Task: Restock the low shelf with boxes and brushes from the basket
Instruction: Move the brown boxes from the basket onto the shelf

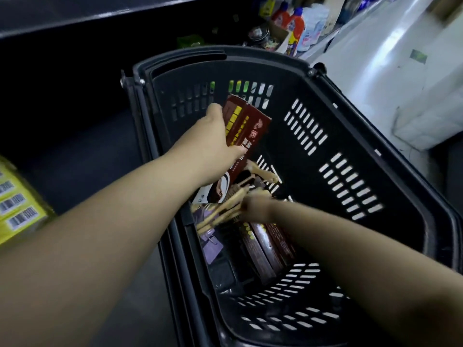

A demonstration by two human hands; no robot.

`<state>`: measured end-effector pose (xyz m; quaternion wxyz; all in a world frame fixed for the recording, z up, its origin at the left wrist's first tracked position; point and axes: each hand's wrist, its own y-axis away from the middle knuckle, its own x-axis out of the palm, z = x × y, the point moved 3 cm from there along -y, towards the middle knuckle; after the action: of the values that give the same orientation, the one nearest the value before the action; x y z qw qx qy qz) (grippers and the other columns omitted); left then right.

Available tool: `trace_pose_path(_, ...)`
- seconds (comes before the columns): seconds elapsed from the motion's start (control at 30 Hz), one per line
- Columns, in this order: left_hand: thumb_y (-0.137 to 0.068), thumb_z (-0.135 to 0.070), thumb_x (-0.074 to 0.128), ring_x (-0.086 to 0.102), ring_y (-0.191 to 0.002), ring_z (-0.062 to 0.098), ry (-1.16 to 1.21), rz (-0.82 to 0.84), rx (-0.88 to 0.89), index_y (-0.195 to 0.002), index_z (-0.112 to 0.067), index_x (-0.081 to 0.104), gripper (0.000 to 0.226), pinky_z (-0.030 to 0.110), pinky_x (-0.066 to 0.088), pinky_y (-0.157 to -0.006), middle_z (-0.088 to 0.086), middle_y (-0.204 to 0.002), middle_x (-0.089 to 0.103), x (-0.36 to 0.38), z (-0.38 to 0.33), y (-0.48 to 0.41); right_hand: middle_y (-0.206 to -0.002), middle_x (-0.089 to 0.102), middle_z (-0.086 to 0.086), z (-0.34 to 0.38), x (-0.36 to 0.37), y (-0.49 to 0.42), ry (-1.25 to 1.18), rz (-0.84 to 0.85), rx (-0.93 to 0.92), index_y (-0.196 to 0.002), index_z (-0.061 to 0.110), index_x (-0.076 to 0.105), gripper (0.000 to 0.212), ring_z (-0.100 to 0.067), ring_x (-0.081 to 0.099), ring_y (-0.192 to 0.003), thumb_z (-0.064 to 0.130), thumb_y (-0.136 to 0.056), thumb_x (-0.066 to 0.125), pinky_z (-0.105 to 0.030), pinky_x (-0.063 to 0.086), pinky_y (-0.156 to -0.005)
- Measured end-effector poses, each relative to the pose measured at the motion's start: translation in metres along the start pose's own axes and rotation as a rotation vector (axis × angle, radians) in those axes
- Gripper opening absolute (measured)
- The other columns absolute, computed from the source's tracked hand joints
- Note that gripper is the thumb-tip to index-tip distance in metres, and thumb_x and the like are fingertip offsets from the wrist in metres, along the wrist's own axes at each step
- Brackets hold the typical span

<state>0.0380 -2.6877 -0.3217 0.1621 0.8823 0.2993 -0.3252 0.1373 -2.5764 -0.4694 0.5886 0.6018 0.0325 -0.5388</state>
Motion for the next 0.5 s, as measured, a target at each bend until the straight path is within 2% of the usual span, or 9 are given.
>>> trace_pose_path(0.03,-0.083,-0.037,0.066,0.05,-0.087,0.012,-0.017,0.013,0.033,-0.122,-0.019,0.036,0.052,0.018,0.034,-0.057,-0.007,-0.099,0.047,0.001,0.0,0.001,-0.114,0.056,-0.014,-0.001,0.021,-0.006,0.289,0.101,0.003,-0.122,0.005,0.053,0.035,-0.029,0.052,-0.109,0.026,-0.095,0.05,-0.035,0.041,-0.092)
trace_pose_path(0.07,-0.083,-0.038,0.066,0.05,-0.086,0.012,-0.033,0.021,0.06,-0.12,-0.02,0.036,0.05,0.018,0.034,-0.057,-0.008,-0.098,0.048,0.002,0.0,0.002,-0.132,0.046,-0.02,-0.002,0.039,-0.009,0.448,0.184,0.026,-0.134,0.003,0.043,0.049,-0.035,0.044,-0.123,0.031,-0.095,0.05,-0.038,0.038,-0.1)
trace_pose_path(0.13,-0.083,-0.037,0.066,0.049,-0.08,0.008,-0.059,0.027,0.105,-0.116,-0.022,0.037,0.047,0.017,0.033,-0.056,-0.01,-0.093,0.047,0.002,-0.001,0.004,-0.145,0.029,-0.025,0.0,0.06,-0.017,0.531,0.168,0.058,-0.144,0.002,0.027,0.063,-0.04,0.033,-0.131,0.037,-0.096,0.047,-0.043,0.034,-0.105)
trace_pose_path(0.3,-0.083,-0.036,0.066,0.051,-0.084,0.01,-0.081,0.026,0.151,-0.117,-0.021,0.037,0.047,0.015,0.032,-0.055,-0.01,-0.097,0.05,0.003,-0.002,0.004,-0.142,0.028,-0.026,0.002,0.076,-0.025,0.478,-0.037,0.148,-0.141,-0.001,0.02,0.06,-0.039,0.035,-0.128,0.027,-0.095,0.046,-0.042,0.038,-0.1)
trace_pose_path(0.4,-0.085,-0.037,0.064,0.05,-0.087,0.013,-0.128,-0.009,0.164,-0.118,-0.019,0.035,0.047,0.02,0.032,-0.055,-0.006,-0.1,0.049,0.004,-0.004,0.005,-0.137,0.04,-0.027,0.008,0.079,-0.019,0.519,0.002,0.093,-0.138,-0.002,0.021,0.059,-0.038,0.043,-0.124,0.023,-0.093,0.051,-0.042,0.04,-0.097)
trace_pose_path(0.47,-0.087,-0.037,0.062,0.05,-0.087,0.014,-0.161,-0.047,0.163,-0.119,-0.018,0.034,0.046,0.024,0.033,-0.059,-0.003,-0.103,0.05,0.005,-0.004,0.004,-0.132,0.048,-0.021,0.015,0.063,-0.015,0.345,0.089,0.092,-0.135,0.001,0.032,0.054,-0.033,0.049,-0.119,0.02,-0.091,0.057,-0.038,0.041,-0.097)
trace_pose_path(0.5,-0.088,-0.037,0.06,0.049,-0.086,0.016,-0.174,-0.06,0.155,-0.119,-0.018,0.034,0.045,0.025,0.033,-0.059,-0.001,-0.103,0.05,0.005,-0.004,0.004,-0.127,0.053,-0.018,0.018,0.045,-0.012,0.226,0.127,0.1,-0.127,0.005,0.041,0.047,-0.03,0.054,-0.111,0.02,-0.088,0.062,-0.032,0.046,-0.092)
